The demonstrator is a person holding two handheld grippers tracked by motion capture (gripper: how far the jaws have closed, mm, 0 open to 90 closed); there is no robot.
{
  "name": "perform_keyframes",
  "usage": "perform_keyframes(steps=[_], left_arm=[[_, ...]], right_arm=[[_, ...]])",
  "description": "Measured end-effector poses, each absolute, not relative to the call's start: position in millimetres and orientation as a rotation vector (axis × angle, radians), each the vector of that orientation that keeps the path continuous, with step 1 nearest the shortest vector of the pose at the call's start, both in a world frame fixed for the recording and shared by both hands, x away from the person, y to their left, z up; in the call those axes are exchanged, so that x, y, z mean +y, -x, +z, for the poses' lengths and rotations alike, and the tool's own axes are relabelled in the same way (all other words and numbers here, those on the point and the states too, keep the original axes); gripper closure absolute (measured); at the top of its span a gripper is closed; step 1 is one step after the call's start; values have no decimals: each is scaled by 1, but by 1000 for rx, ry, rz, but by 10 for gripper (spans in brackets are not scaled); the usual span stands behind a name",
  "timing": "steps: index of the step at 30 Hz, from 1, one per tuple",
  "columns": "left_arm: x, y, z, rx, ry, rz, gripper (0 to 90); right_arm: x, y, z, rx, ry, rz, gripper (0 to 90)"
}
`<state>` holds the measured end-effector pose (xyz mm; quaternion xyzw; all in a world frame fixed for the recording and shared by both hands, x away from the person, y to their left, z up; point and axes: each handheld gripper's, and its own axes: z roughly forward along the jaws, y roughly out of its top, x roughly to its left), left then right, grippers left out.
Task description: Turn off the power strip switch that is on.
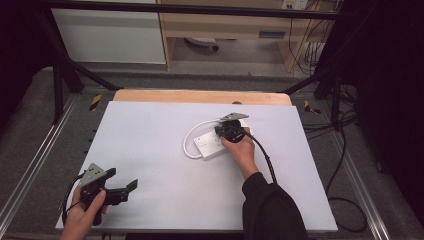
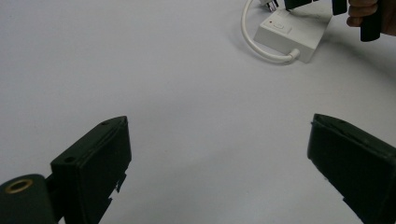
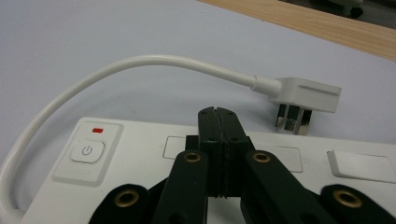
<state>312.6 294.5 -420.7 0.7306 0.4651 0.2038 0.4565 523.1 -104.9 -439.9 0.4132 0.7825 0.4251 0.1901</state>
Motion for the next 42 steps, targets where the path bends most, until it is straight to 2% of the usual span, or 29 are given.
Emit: perform_keyframes(steps=[42], left_arm=[[294, -313, -421, 1145, -1804, 497, 62]], right_arm=[[-106, -523, -444, 2174, -1193, 1219, 900]])
